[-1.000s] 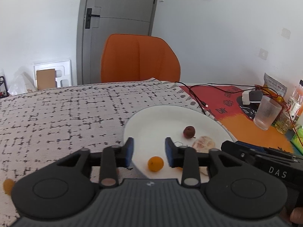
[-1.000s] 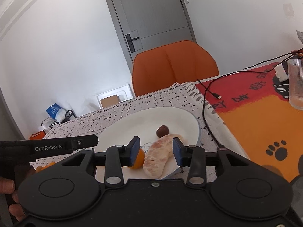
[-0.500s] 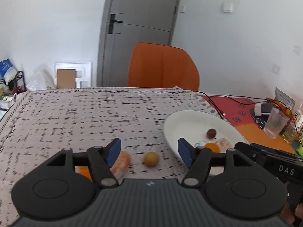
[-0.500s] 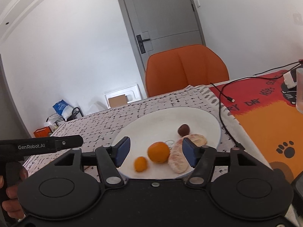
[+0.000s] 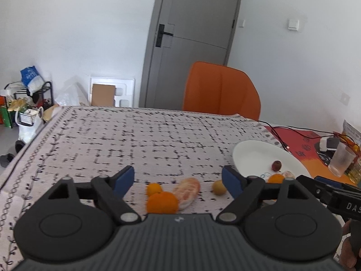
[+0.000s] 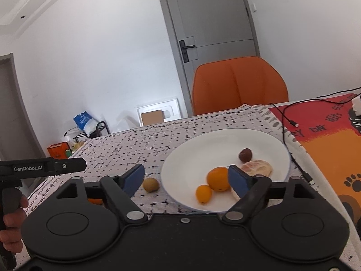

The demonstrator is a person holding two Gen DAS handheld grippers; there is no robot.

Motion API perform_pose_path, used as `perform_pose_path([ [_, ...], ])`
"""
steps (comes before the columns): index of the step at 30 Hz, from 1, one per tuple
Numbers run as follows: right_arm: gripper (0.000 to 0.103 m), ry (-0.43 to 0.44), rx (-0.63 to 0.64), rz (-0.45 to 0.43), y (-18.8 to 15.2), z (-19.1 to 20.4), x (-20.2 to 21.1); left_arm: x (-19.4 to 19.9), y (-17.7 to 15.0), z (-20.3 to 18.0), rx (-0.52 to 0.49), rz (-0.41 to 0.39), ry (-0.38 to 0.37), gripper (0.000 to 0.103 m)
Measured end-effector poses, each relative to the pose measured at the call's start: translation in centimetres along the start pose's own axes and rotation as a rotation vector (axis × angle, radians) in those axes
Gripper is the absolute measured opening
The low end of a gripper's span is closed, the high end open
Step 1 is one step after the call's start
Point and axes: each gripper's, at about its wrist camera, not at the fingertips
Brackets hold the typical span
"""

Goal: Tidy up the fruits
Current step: 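Withdraw both grippers and move toward the remaining fruits on the cloth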

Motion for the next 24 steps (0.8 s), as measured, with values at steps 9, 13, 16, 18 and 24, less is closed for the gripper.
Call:
perform_pose_path([
  [9,0.1,0.048,-0.02,0.013,-0.2,1.4,-0.6,1.8,0.1,2.8,0.009,-0.022,0.073,0.089],
  [13,0.103,0.062,-0.019,0.023,-0.5,1.9,-0.7,2.2,-0.1,3.8,0.017,-0.021,0.093,0.09],
  [16,0.103,0.069,-0.013,0.029,-0.5,2.2,-0.9,2.3,-0.4,4.6,0.026,-0.018,0.1,0.09],
  [18,0.103,0.074,-0.015,0.035,-0.6,2.4,-1.1,2.5,-0.5,4.8,0.027,-0.015,0.104,0.09],
  [24,0.103,0.103,-0.018,0.052,-0.8,3.2,-1.5,2.8,-1.1,6.1,0.036,-0.009,0.115,0.09],
])
Point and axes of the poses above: each gripper's, at about its wrist camera, not at the fingertips, and x roughly against the way its jaws point, z to its left, y to its top, and after that the axes turned 6 degrees about -z, right-handed
